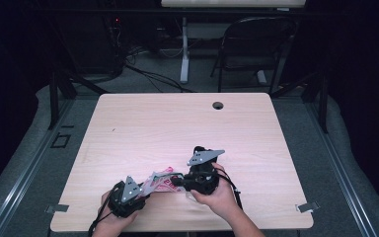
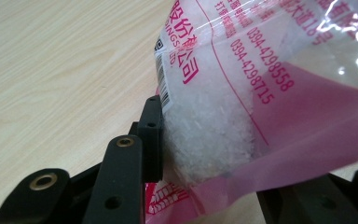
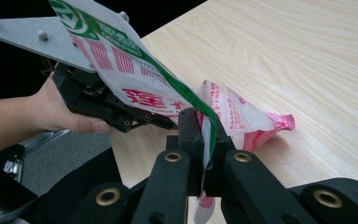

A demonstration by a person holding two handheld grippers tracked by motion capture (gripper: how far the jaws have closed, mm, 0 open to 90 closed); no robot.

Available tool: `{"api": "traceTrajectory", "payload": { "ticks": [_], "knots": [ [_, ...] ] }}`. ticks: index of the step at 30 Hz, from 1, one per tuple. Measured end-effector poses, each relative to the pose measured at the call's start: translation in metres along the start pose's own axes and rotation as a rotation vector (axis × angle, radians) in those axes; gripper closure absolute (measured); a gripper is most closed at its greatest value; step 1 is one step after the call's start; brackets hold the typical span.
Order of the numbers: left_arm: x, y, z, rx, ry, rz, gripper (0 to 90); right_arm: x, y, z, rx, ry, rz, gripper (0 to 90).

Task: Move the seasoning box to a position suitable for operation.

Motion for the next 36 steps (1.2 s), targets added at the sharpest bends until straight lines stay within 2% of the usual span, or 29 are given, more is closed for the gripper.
{"api": "traceTrajectory", "payload": {
  "ticks": [5,10,36],
  "knots": [
    [0.000,0.001,-0.001,0.006,0.028,0.021,64.1,0.000,0.000,-0.003,-0.004,-0.028,0.004,86.9],
    [0.001,0.001,0.000,0.016,0.046,0.029,64.3,-0.001,0.001,-0.007,-0.011,-0.031,0.022,87.5],
    [-0.002,0.016,-0.001,-0.001,0.121,0.098,64.6,-0.001,-0.003,-0.021,-0.055,-0.069,0.004,90.0]
  ]
}}
Point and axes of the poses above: each handheld gripper's, and its own axes: z roughly forward along the jaws, y roughly out of its top, x roughly to its left, the point moved 3 cm from there along z, roughly forward along the jaws, and after that the axes turned 9 degrees about z, right-handed, at the moved point
